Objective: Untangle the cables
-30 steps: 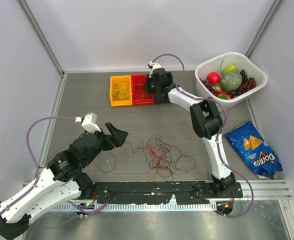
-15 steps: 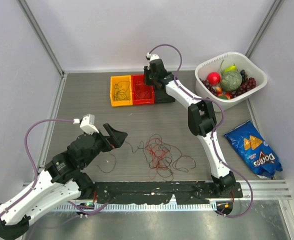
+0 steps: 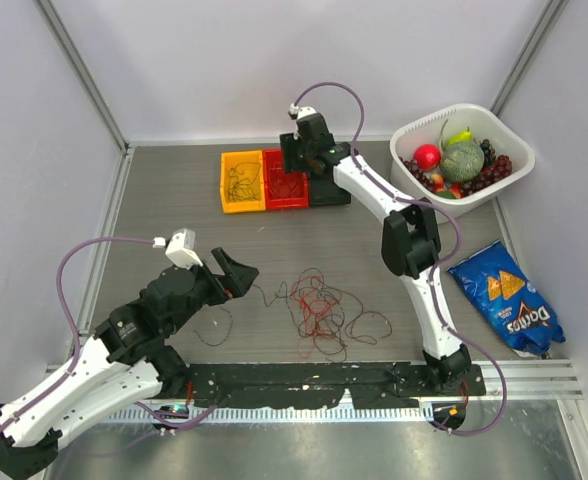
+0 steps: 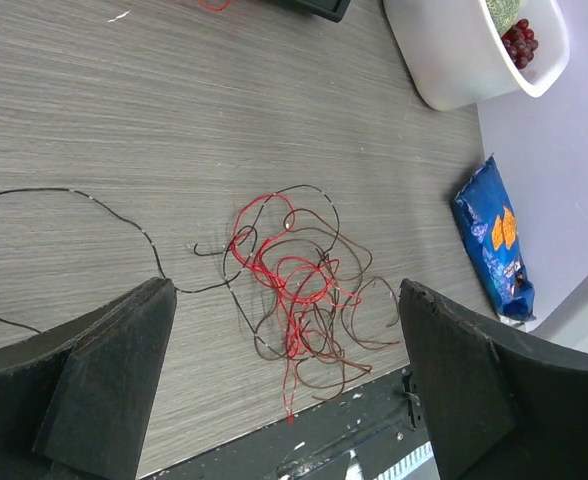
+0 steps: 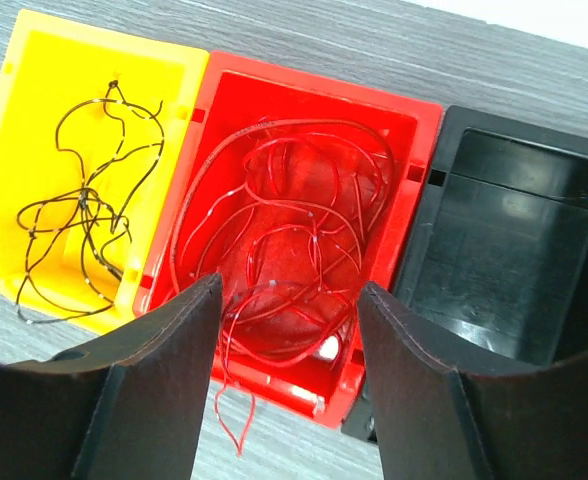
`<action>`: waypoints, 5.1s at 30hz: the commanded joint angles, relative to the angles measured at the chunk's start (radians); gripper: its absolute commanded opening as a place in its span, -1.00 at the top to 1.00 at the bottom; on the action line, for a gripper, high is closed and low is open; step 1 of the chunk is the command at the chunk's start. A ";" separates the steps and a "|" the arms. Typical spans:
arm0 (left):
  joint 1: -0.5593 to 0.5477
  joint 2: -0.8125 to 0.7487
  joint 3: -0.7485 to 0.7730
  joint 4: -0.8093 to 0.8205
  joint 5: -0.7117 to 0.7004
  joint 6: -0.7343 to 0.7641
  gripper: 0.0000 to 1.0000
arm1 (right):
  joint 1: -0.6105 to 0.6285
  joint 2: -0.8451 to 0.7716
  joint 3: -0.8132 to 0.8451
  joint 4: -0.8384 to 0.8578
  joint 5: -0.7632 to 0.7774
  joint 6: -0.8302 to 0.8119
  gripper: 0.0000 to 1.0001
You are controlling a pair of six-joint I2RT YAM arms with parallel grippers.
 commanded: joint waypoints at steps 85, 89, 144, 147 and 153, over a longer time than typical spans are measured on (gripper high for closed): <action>0.001 0.211 -0.002 0.129 0.138 0.053 -0.99 | 0.092 -0.555 -0.626 0.167 0.380 -0.014 -0.11; 0.003 0.362 0.035 0.178 0.181 0.102 -0.99 | 0.100 -0.774 -0.852 0.130 0.314 0.170 -0.12; 0.009 0.506 1.378 0.037 0.338 0.386 1.00 | 0.321 -1.311 -1.657 0.237 0.275 0.435 -0.14; 0.011 0.523 1.380 0.030 0.338 0.375 1.00 | 0.332 -1.364 -1.658 0.387 0.097 0.278 -0.20; 0.009 0.531 1.385 0.010 0.367 0.363 1.00 | 0.522 -1.326 -1.470 0.569 -0.096 0.094 -0.22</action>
